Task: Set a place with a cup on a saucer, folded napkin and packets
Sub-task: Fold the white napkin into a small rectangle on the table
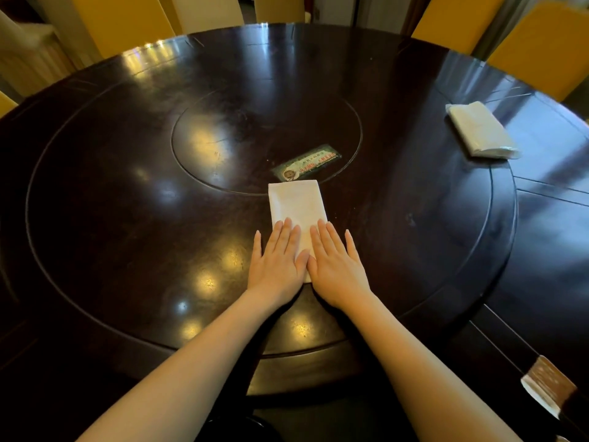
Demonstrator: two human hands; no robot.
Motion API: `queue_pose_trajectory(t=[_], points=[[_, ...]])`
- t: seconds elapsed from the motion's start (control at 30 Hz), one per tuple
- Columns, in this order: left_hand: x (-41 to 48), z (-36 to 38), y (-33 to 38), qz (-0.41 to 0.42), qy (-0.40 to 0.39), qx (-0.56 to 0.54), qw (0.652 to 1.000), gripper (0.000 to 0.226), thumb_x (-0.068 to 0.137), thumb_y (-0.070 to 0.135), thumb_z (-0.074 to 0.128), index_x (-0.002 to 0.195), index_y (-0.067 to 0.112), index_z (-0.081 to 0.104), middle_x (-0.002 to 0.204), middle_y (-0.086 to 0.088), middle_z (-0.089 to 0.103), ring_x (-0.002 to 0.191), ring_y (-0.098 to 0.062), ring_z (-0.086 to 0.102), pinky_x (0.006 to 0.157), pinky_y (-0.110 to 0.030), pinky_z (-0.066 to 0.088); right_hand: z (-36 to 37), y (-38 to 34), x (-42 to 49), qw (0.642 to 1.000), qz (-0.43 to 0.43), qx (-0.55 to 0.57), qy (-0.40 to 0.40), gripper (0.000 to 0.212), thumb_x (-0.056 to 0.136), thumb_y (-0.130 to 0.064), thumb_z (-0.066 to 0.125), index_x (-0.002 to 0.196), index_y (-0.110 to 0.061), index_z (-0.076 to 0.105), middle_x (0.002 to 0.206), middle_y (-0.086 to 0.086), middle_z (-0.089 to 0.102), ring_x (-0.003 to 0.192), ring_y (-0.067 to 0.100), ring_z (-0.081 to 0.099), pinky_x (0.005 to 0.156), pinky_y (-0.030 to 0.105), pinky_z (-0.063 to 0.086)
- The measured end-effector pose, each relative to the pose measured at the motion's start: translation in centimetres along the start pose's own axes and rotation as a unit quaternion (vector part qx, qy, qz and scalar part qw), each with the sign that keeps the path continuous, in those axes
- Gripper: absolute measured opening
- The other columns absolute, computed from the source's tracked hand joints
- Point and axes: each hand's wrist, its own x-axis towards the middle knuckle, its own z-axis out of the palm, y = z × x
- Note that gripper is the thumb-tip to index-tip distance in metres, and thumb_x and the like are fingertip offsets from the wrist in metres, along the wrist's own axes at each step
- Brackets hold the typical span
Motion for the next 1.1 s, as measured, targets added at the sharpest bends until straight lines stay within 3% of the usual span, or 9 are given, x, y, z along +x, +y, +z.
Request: queue_pose_trajectory(t=[0.13,0.2,0.3,0.47,0.63,0.8,0.87,0.97,1.1], points=[[0.2,-1.2,-0.6,0.024,-0.049,-0.066,0.996,0.059,0.098,0.046,0.015,0.149,0.020,-0.001,0.158,0.001,-0.011,0.144,-0.012,-0.015,0.112,-0.040,-0.016,-1.9,0.0,0.6,0.995,0.008,0.073,-0.067,0.057,0.101,-0.035,0.018,0.148,-0.011,0.000,0.159,0.007,-0.004,0.145,0.019,-0.009,0.116,0.040,-0.006],[0.1,-2.2,-0.9,0.000,0.026,-0.199,0.980,0.055,0.100,0.033,0.030,0.148,0.016,0.012,0.159,-0.004,0.001,0.146,-0.016,-0.002,0.115,-0.034,-0.003,-3.1,-0.3,0.5,0.982,0.038,0.182,-0.021,0.051,0.100,-0.026,0.029,0.147,-0.007,0.017,0.156,0.011,0.018,0.144,0.024,0.013,0.116,0.040,0.013],[0.3,-4.1,-1.0,-0.191,0.164,-0.417,0.873,0.048,0.093,0.011,0.045,0.140,0.018,0.036,0.148,-0.007,0.036,0.134,-0.022,0.036,0.109,-0.034,0.029,-4.5,-0.8,-0.2,0.909,0.191,0.356,0.103,0.037,0.094,-0.012,0.038,0.130,-0.007,0.048,0.131,0.012,0.053,0.120,0.028,0.050,0.095,0.038,0.043],[1.3,-6.9,-0.7,-0.347,0.009,-0.594,0.726,0.065,0.083,-0.006,0.055,0.140,0.015,0.034,0.142,-0.011,0.038,0.122,-0.027,0.043,0.096,-0.047,0.047,-5.5,-0.6,0.5,0.888,0.307,0.342,0.008,0.032,0.090,-0.013,0.046,0.121,-0.005,0.048,0.118,0.012,0.053,0.098,0.026,0.053,0.072,0.031,0.041],[1.0,-7.5,-0.2,-0.353,-0.078,-0.588,0.724,0.073,0.081,-0.006,0.058,0.144,0.014,0.026,0.145,-0.012,0.034,0.128,-0.031,0.040,0.093,-0.046,0.050,-6.0,-0.4,1.6,0.879,0.347,0.318,-0.076,0.025,0.088,-0.015,0.050,0.109,-0.001,0.049,0.088,0.008,0.052,0.067,0.019,0.049,0.049,0.025,0.036],[0.5,-7.8,0.1,-0.375,-0.103,-0.569,0.724,0.049,0.083,0.001,0.060,0.130,0.005,0.045,0.101,-0.010,0.053,0.087,-0.021,0.056,0.062,-0.029,0.053,-6.7,0.0,1.6,0.852,0.362,0.358,-0.122,0.021,0.088,-0.021,0.056,0.101,-0.004,0.054,0.080,0.005,0.054,0.070,0.018,0.053,0.064,0.028,0.047],[0.2,-7.6,0.1,-0.371,-0.114,-0.555,0.736,0.030,0.085,0.008,0.061,0.114,0.005,0.054,0.100,-0.011,0.054,0.085,-0.021,0.055,0.072,-0.031,0.055,-7.0,-0.1,1.2,0.809,0.378,0.435,-0.117,0.023,0.088,-0.019,0.057,0.104,-0.002,0.056,0.080,0.006,0.056,0.067,0.018,0.057,0.054,0.026,0.049],[-0.5,-7.8,0.1,-0.345,-0.093,-0.581,0.732,0.024,0.089,0.018,0.058,0.109,0.006,0.055,0.105,-0.012,0.057,0.083,-0.019,0.057,0.061,-0.027,0.052,-8.0,-0.7,0.8,0.656,0.378,0.647,-0.089,0.017,0.093,-0.014,0.054,0.105,-0.001,0.052,0.078,0.012,0.062,0.047,0.015,0.064,0.036,0.020,0.048],[-2.3,-7.7,-0.2,-0.380,-0.110,-0.700,0.595,0.054,0.088,0.050,0.053,0.113,0.002,0.050,0.106,-0.021,0.062,0.087,-0.031,0.066,0.062,-0.039,0.058,-9.5,-1.4,0.8,0.573,0.354,0.738,-0.037,0.014,0.095,-0.008,0.050,0.103,0.003,0.050,0.073,0.015,0.062,0.043,0.013,0.062,0.036,0.019,0.046]])
